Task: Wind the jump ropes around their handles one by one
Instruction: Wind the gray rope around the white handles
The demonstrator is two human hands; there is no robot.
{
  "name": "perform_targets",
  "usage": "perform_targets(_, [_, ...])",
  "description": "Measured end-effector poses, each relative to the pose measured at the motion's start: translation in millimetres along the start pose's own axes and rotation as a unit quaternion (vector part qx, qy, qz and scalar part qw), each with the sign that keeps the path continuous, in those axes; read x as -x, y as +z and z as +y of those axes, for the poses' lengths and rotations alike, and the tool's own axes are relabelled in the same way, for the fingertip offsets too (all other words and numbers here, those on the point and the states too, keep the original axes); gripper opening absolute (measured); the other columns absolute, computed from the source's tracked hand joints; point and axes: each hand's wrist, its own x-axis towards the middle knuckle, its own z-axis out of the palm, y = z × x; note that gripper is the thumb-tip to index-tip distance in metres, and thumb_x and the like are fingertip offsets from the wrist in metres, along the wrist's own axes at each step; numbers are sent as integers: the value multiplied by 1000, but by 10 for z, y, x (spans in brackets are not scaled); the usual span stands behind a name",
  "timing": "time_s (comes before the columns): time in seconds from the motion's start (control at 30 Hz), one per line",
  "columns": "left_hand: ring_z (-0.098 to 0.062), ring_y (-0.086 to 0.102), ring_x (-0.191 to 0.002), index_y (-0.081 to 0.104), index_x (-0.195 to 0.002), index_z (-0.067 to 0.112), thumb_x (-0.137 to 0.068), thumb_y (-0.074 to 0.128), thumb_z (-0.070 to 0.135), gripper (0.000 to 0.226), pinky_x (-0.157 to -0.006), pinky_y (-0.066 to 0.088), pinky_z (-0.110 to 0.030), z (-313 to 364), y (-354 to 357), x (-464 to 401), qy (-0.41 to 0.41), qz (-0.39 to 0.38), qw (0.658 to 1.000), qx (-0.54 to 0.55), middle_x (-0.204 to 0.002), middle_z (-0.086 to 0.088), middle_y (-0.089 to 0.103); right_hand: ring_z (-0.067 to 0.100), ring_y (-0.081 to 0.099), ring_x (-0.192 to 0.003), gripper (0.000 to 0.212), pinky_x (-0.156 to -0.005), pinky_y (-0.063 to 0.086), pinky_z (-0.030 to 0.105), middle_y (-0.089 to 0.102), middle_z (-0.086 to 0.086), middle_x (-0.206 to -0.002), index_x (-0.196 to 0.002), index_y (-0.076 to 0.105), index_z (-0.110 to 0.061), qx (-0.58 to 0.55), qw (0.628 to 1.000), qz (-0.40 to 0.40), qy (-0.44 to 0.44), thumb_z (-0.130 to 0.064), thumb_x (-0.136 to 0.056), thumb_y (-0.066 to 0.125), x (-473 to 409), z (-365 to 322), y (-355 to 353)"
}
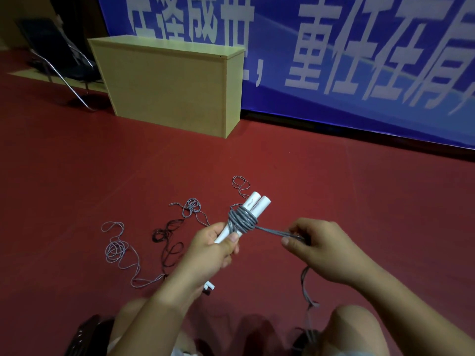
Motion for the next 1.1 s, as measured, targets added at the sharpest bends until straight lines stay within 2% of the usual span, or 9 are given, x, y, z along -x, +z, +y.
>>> perform_targets(0.13, [-9,34,-47,63,-89,3,-98,55,10,14,-46,29,-20,-66,-24,-25,-3,21,998,-61,-63,3,54,14,53,-66,6,-61,43,36,55,-10,-65,-86,61,-23,72,997,8,-26,-28,-87,59,42,-98,-5])
perform_targets(0.3, [-8,40,-53,60,-73,18,-94,58,9,23,-52,33,-23,-43,-34,25,33,31,975,-215,-62,5,53,19,58,-70,8,-63,47,40,62,-7,-70,-84,62,-23,88,996,8,-20,-30,-87,59,57,-160,-24])
perform_targets(0.5, [-11,46,-56,55,-74,24,-91,61,20,18,-55,39,-26,36,14,126,44,-33,928,-368,-61,9,49,13,55,-69,12,-64,45,38,58,-10,-71,-79,61,-26,89,993,30,-65,-36,-85,64,2,-198,-56])
perform_targets(0.63, [-25,64,-70,53,-75,32,-89,61,27,17,-69,55,-41,149,5,188,28,-116,913,-390,-66,8,52,6,49,-71,10,-66,43,31,52,-13,-76,-83,67,-26,89,988,-1,-123,-35,-85,65,-46,-265,-101])
perform_targets(0.7, [-24,59,-68,54,-81,25,-90,60,26,12,-70,53,-37,209,-2,209,51,-159,908,-385,-70,6,51,4,52,-71,9,-66,41,26,59,-12,-76,-83,70,-25,72,991,-9,-109,-34,-82,69,-80,-304,-145])
perform_targets(0.8, [-9,44,-60,54,-86,18,-92,61,23,11,-61,39,-31,296,-23,239,86,-204,893,-392,-69,6,51,0,62,-70,12,-62,45,15,70,-9,-74,-81,72,-24,13,999,-17,-37,-30,-76,81,-115,-323,-224])
perform_targets(0.87, [-11,44,-59,55,-86,16,-92,61,22,11,-60,39,-31,343,-54,248,88,-230,896,-369,-67,8,51,3,65,-60,14,-57,48,17,71,-5,-68,-80,71,-18,-97,994,-49,14,-20,-74,84,-136,-327,-263])
perform_targets(0.97, [-17,52,-64,57,-86,18,-92,60,23,8,-63,45,-33,391,-101,253,88,-274,910,-298,-69,11,55,12,60,-58,14,-55,48,20,66,3,-65,-80,68,-8,-262,957,-116,49,-6,-74,81,-161,-306,-315])
perform_targets(1.1, [-15,46,-57,57,-88,12,-93,61,25,15,-53,37,-26,403,-129,255,72,-318,923,-205,-71,3,58,7,51,-58,22,-57,41,19,59,1,-66,-79,67,-13,-402,896,-179,58,-10,-67,86,-202,-202,-302])
